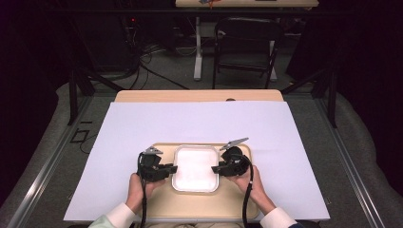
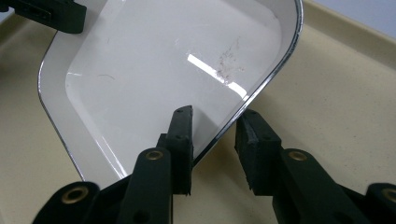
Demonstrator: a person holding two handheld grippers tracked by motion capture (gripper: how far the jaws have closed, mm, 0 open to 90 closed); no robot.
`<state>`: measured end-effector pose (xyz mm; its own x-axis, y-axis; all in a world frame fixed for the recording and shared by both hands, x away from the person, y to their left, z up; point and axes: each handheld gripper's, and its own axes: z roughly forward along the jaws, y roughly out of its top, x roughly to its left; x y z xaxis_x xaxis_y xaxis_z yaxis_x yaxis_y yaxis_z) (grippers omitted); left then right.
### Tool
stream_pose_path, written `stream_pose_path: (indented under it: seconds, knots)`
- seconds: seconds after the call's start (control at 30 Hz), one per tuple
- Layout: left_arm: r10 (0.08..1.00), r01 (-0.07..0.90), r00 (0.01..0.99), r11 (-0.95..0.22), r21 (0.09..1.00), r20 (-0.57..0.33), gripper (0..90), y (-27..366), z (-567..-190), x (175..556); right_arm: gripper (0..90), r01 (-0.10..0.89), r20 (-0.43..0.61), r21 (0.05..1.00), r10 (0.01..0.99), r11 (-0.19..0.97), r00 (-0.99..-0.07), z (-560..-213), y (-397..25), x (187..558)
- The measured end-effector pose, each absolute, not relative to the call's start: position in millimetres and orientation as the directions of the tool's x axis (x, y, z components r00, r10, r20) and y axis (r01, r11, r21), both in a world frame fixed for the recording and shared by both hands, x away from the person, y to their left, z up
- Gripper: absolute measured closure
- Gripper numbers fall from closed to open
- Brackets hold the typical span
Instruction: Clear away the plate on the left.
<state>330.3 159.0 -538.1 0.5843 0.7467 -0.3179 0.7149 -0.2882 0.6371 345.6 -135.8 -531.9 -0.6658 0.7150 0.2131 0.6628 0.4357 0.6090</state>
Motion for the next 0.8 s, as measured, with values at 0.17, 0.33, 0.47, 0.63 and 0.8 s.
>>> stream_pose_path:
  seconds: [0.17,0.33,0.47,0.63,0.8]
  knots:
    - [0.746,0.735,0.578,-0.299,0.609,-0.332,74.9,160,-543,332,65.1,0.668,0.187,0.584,0.724,0.462,-0.664,-538,-132,346]
    - [0.745,0.738,0.578,-0.301,0.605,-0.334,74.6,161,-543,333,64.8,0.669,0.186,0.583,0.727,0.460,-0.661,-540,-131,346]
    - [0.745,0.741,0.580,-0.314,0.593,-0.330,73.4,160,-545,334,64.2,0.664,0.171,0.582,0.728,0.469,-0.664,-541,-130,346]
    - [0.742,0.745,0.583,-0.323,0.584,-0.332,71.9,159,-547,334,63.4,0.666,0.166,0.576,0.730,0.474,-0.663,-543,-129,347]
    - [0.738,0.740,0.592,-0.341,0.580,-0.322,68.0,160,-548,336,62.5,0.662,0.154,0.574,0.731,0.481,-0.665,-542,-128,346]
